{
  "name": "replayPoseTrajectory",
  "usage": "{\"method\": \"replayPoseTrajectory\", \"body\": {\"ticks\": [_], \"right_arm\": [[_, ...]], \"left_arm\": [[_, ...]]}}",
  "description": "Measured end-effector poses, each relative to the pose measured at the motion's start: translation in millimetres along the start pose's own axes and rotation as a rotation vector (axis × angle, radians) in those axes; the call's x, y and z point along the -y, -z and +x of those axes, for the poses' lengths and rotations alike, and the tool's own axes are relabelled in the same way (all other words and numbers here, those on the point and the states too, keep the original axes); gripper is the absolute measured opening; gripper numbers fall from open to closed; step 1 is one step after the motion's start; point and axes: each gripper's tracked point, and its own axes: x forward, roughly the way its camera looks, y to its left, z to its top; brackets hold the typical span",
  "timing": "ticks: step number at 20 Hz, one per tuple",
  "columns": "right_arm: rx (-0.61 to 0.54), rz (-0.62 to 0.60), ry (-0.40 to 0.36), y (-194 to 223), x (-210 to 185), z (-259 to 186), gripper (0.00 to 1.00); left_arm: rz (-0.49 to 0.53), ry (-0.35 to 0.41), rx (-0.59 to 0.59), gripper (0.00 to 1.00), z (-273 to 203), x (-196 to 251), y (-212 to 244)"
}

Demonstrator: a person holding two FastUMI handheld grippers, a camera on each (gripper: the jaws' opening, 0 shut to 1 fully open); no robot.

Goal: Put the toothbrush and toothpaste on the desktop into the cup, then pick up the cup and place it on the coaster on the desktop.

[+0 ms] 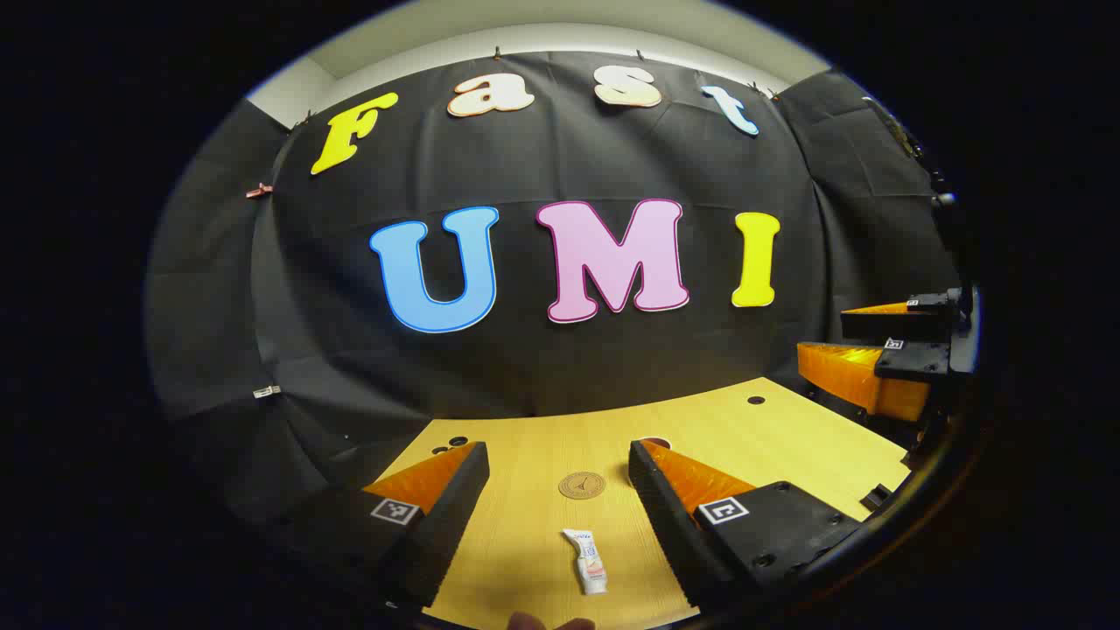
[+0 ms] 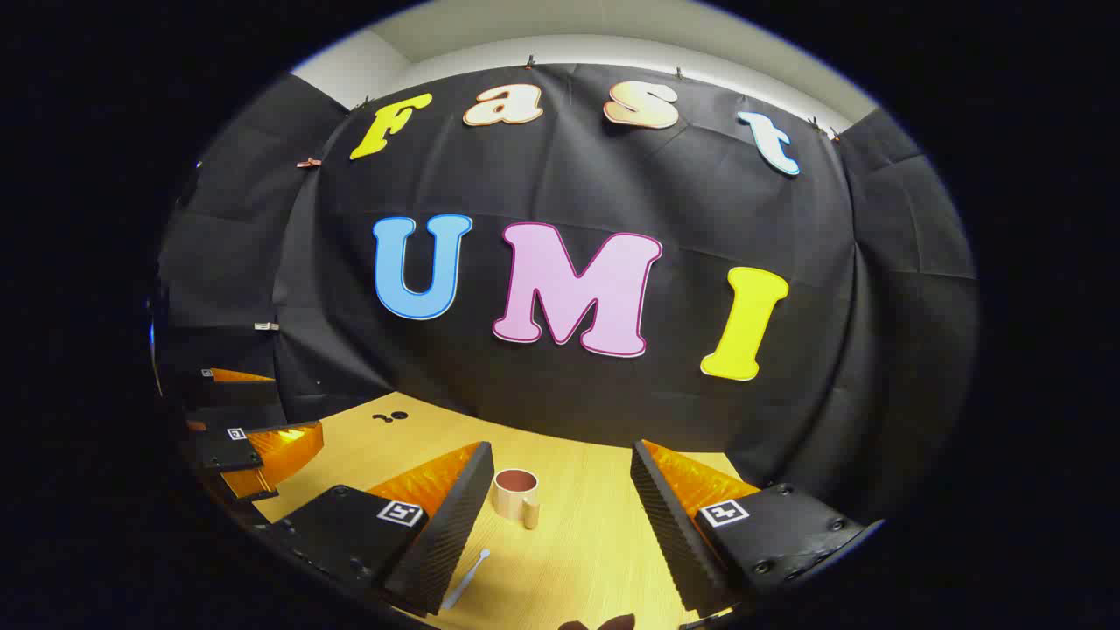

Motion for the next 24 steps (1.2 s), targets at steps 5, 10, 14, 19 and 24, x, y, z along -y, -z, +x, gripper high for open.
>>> {"method": "replayPoseTrajectory", "body": {"ticks": [5, 10, 14, 19, 24], "right_arm": [[-0.008, -0.006, -0.004, 2.6, -2.3, -2.2, 0.98], [-0.008, -0.005, -0.016, 3.8, -4.6, -4.0, 0.97], [-0.019, -0.006, -0.014, 7.0, -2.6, -1.8, 0.98], [-0.037, -0.010, -0.013, 14.0, -0.2, 1.9, 0.98], [-0.072, -0.015, -0.017, 27.6, 3.3, 4.3, 0.98]], "left_arm": [[0.007, 0.004, -0.007, 1.00, -0.2, 1.5, 2.1], [0.008, 0.006, -0.017, 1.00, -1.2, 3.2, 7.1], [0.008, 0.006, -0.027, 1.00, 0.7, 5.2, 10.6], [0.017, 0.023, -0.094, 1.00, 12.0, 13.8, 34.7], [0.028, 0.057, -0.198, 0.99, 38.3, 29.1, 90.7]]}}
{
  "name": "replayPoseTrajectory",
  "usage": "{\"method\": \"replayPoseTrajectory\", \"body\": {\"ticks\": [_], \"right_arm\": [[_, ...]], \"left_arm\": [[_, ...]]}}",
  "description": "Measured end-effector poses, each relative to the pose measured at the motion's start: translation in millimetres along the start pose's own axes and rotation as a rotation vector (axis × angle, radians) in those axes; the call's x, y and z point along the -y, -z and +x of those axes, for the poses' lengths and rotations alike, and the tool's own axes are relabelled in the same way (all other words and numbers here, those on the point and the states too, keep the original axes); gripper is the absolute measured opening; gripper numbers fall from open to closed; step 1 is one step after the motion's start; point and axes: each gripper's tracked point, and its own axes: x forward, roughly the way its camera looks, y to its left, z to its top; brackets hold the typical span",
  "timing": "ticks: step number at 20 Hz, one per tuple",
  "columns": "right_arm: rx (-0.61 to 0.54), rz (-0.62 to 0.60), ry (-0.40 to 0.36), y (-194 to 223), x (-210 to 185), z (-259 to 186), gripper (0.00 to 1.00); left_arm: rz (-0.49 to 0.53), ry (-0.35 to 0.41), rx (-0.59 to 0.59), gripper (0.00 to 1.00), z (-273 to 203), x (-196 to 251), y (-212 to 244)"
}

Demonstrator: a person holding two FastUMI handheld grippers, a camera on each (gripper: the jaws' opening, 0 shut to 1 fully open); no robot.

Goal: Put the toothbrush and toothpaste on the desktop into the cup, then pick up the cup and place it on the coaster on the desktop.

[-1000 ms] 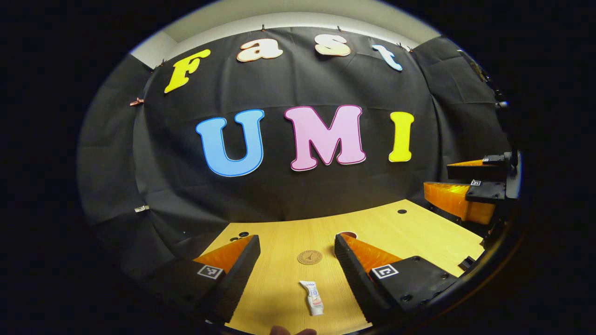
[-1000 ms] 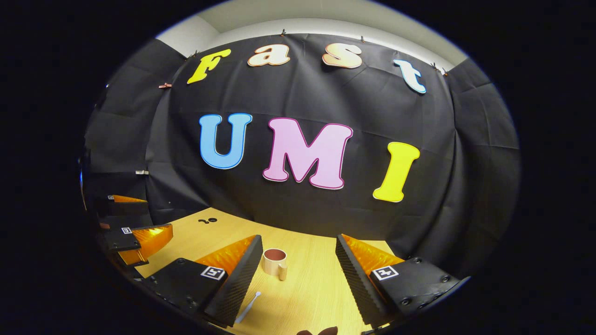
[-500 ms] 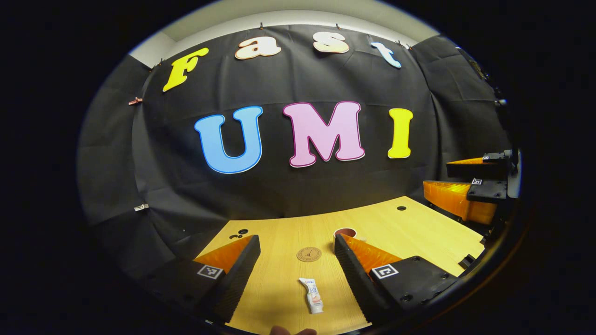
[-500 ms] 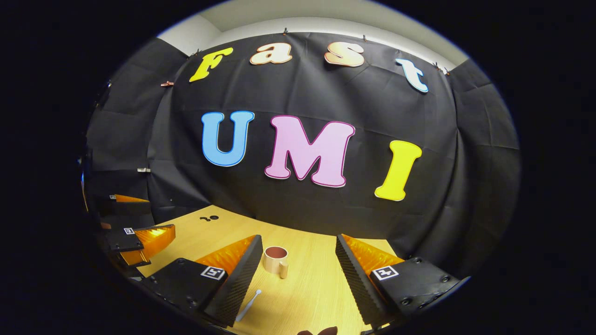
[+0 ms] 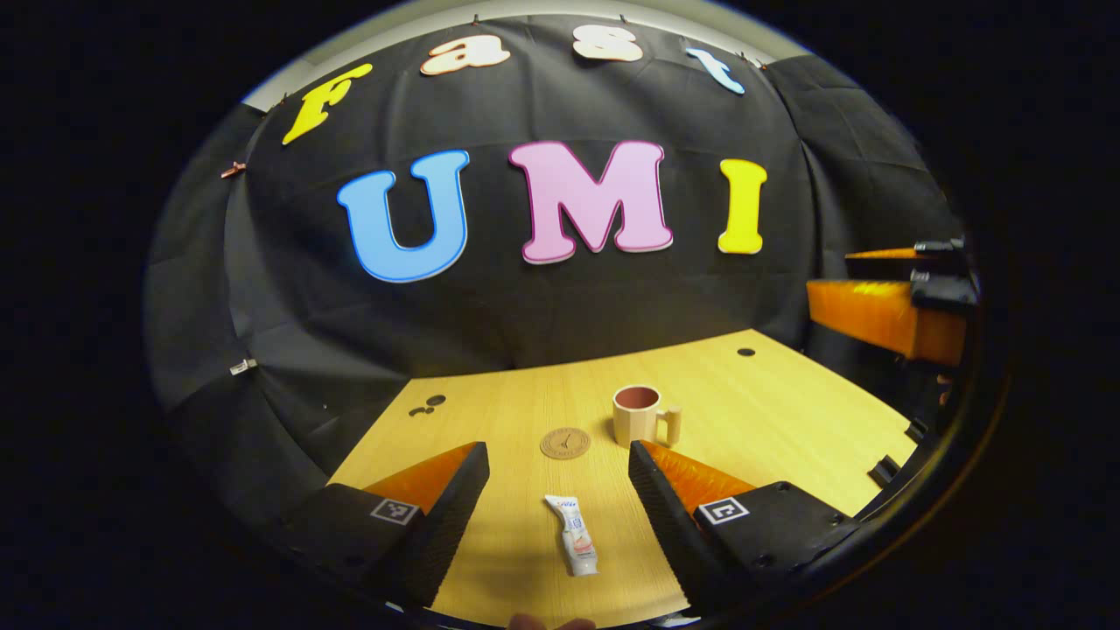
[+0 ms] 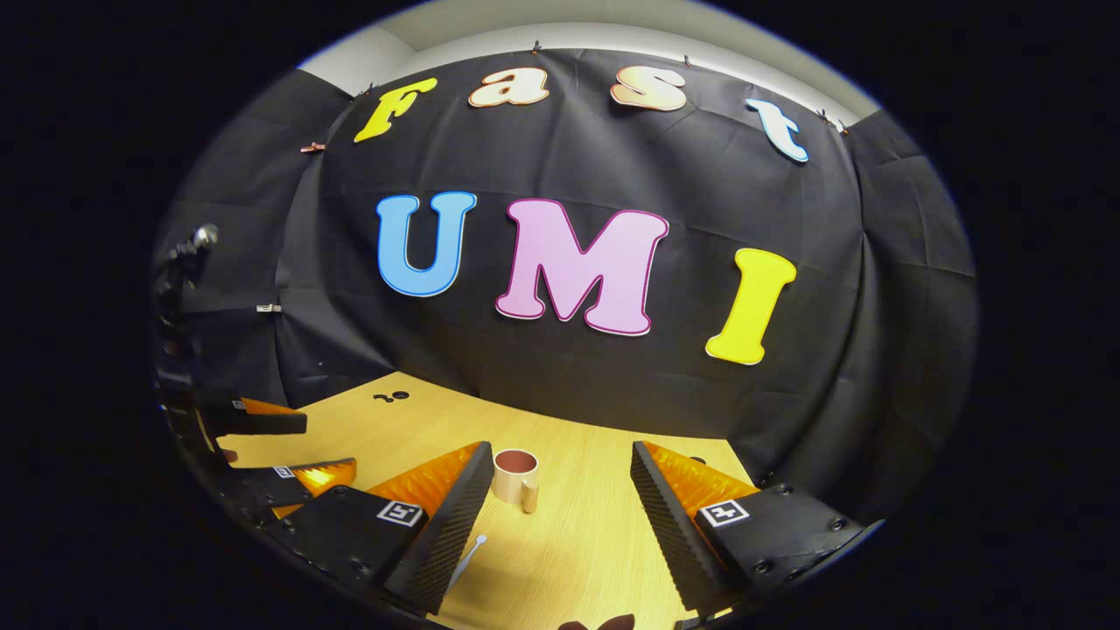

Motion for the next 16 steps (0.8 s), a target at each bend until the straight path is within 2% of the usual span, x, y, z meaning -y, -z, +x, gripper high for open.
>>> {"method": "replayPoseTrajectory", "body": {"ticks": [5, 8, 10, 16], "right_arm": [[-0.041, -0.003, 0.004, 15.6, 9.4, 6.1, 0.98], [-0.064, -0.005, 0.011, 23.0, 15.7, 10.6, 0.98], [-0.076, -0.003, 0.015, 27.8, 19.3, 13.3, 0.98], [-0.116, -0.004, 0.039, 41.2, 36.2, 23.3, 0.97]], "left_arm": [[-0.042, 0.023, -0.152, 1.00, 48.9, 8.7, 54.9], [-0.069, -0.002, -0.232, 1.00, 74.9, 9.2, 88.7], [-0.069, -0.026, -0.295, 1.00, 89.3, 4.1, 112.4], [-0.026, -0.025, -0.430, 0.98, 115.9, 0.2, 165.5]]}}
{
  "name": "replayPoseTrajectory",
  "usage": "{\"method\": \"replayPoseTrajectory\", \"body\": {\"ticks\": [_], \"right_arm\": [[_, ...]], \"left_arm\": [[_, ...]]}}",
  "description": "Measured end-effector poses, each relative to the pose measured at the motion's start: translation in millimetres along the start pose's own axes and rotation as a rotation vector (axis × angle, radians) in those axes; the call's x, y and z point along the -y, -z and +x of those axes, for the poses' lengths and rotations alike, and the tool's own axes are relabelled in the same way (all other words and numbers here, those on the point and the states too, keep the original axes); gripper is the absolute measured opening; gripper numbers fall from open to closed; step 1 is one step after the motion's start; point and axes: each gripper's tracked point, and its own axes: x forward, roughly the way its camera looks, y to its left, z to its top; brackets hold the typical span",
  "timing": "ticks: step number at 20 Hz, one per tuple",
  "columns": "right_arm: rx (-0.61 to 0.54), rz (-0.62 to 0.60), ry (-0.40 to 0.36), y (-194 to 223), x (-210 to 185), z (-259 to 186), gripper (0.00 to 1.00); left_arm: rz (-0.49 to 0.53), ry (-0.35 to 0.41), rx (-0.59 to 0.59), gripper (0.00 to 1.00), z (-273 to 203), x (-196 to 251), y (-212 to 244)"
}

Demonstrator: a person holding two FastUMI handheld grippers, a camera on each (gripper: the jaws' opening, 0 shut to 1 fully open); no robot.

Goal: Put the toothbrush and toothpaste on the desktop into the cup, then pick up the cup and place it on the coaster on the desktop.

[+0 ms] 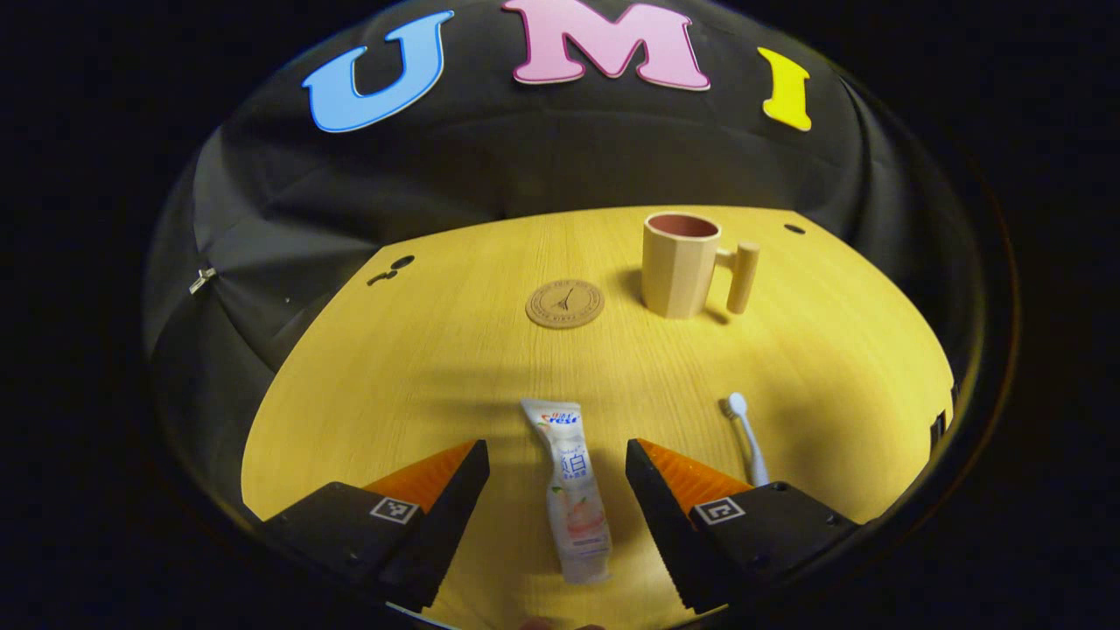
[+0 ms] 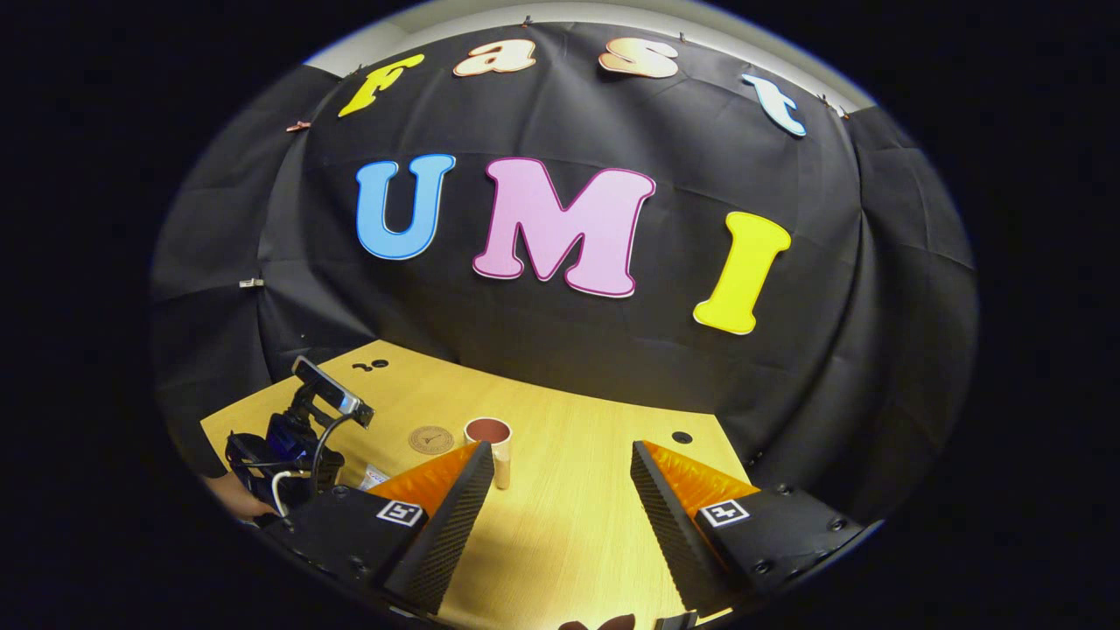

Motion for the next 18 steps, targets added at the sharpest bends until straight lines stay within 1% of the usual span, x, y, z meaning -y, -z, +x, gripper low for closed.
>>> {"method": "replayPoseTrajectory", "body": {"ticks": [2, 5, 6, 8, 10, 12, 14, 15, 17, 18], "right_arm": [[-0.014, 0.011, 0.016, 3.3, 7.6, 3.3, 0.97], [-0.022, 0.011, 0.026, 6.7, 10.9, 5.7, 0.97], [-0.025, 0.010, 0.025, 7.9, 9.9, 6.1, 0.97], [-0.032, 0.011, 0.020, 10.9, 7.5, 6.8, 0.98], [-0.038, 0.011, 0.015, 12.6, 4.5, 5.6, 0.98], [-0.048, 0.018, 0.012, 16.0, -0.3, 4.9, 0.98], [-0.062, 0.025, 0.007, 19.9, -7.0, 4.3, 0.98], [-0.070, 0.026, 0.004, 22.2, -10.8, 2.7, 0.98], [-0.091, 0.030, -0.006, 30.2, -20.7, 0.9, 0.98], [-0.104, 0.039, -0.011, 32.7, -26.5, 0.2, 0.98]], "left_arm": [[0.003, -0.003, -0.035, 0.94, 9.1, 0.5, 7.0], [0.004, -0.003, -0.065, 0.92, 16.7, 2.5, 9.9], [0.004, -0.005, -0.077, 0.90, 17.9, 2.3, 11.7], [-0.005, -0.003, -0.097, 0.90, 20.1, 3.3, 15.4], [-0.017, 0.005, -0.099, 0.84, 20.1, 4.0, 15.7], [-0.027, 0.022, -0.110, 0.82, 19.4, 7.6, 18.7], [-0.048, 0.049, -0.118, 0.74, 20.1, 11.4, 19.8], [-0.066, 0.067, -0.114, 0.58, 19.3, 14.4, 18.8], [-0.088, 0.090, -0.114, 0.42, 17.4, 15.6, 17.3], [-0.081, 0.097, -0.116, 0.43, 19.4, 16.0, 20.3]]}}
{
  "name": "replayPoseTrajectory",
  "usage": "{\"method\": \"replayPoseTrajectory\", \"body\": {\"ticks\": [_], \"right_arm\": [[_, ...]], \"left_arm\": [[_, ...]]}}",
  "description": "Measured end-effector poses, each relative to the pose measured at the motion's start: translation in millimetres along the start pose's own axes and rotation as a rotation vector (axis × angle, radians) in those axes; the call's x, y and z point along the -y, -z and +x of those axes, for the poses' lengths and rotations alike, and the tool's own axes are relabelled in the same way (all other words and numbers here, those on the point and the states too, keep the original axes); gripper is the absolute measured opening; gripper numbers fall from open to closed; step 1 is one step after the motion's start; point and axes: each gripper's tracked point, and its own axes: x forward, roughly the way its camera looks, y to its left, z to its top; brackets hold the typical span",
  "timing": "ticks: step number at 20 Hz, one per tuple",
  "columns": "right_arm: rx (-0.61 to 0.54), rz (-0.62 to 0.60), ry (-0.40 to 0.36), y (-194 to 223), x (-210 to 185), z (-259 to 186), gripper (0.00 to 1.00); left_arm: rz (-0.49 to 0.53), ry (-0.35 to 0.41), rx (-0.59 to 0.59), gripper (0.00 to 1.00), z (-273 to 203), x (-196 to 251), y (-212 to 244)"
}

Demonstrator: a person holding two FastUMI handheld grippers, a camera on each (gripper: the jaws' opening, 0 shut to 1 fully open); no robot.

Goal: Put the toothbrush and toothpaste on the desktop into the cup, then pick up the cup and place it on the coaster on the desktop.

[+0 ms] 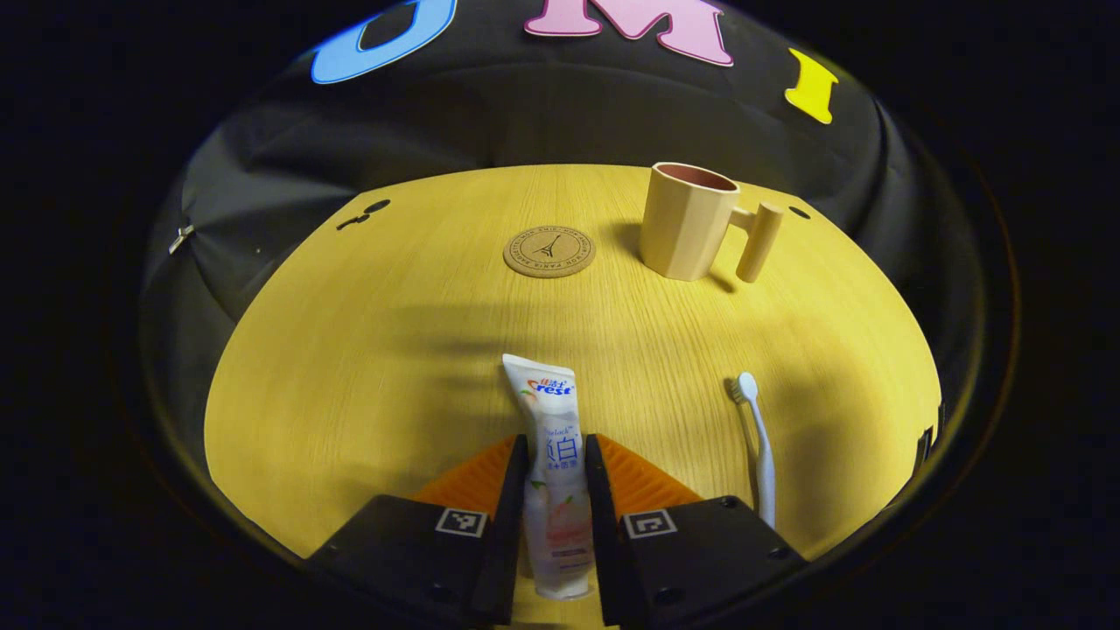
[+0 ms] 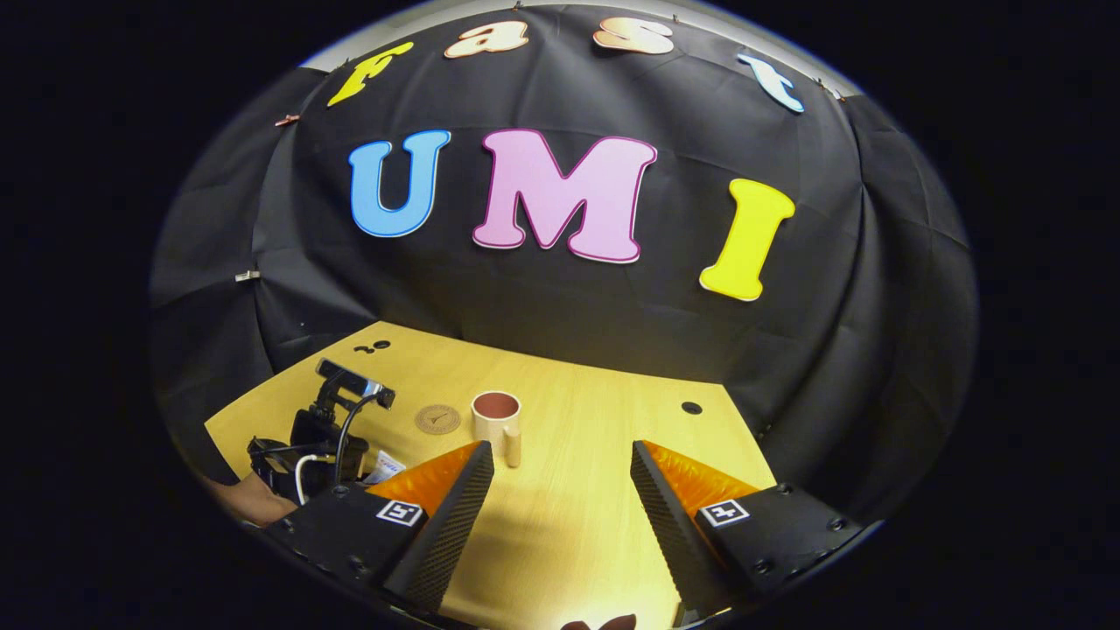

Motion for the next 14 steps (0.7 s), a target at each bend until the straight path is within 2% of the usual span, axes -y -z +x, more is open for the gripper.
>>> {"method": "replayPoseTrajectory", "body": {"ticks": [1, 4, 5, 6, 8, 9, 10, 14], "right_arm": [[-0.012, 0.010, -0.006, 2.9, -5.2, -0.5, 0.98], [-0.050, 0.018, -0.013, 15.5, -22.1, 2.9, 0.98], [-0.064, 0.015, -0.015, 20.4, -27.0, 4.8, 0.98], [-0.077, 0.013, -0.016, 24.7, -31.9, 7.9, 0.98], [-0.111, 0.016, -0.017, 33.5, -42.2, 15.6, 0.98], [-0.137, 0.020, -0.016, 40.4, -47.6, 19.6, 0.98], [-0.167, 0.026, -0.015, 49.2, -52.3, 24.1, 0.98], [-0.297, 0.045, -0.030, 91.1, -75.2, 37.9, 0.98]], "left_arm": [[0.009, 0.011, 0.005, 0.45, 0.1, -0.1, -1.8], [0.019, 0.051, 0.018, 0.33, -0.3, 0.1, -2.6], [0.016, 0.071, 0.023, 0.40, -1.1, -0.2, -3.9], [0.010, 0.097, 0.025, 0.34, -1.7, 0.0, -3.5], [-0.007, 0.141, 0.020, 0.31, -7.3, 0.1, -2.0], [-0.013, 0.149, 0.030, 0.34, -13.4, -1.3, -3.5], [-0.018, 0.162, 0.045, 0.29, -22.4, -3.1, -4.8], [-0.026, 0.211, 0.094, 0.29, -62.9, -7.9, -11.7]]}}
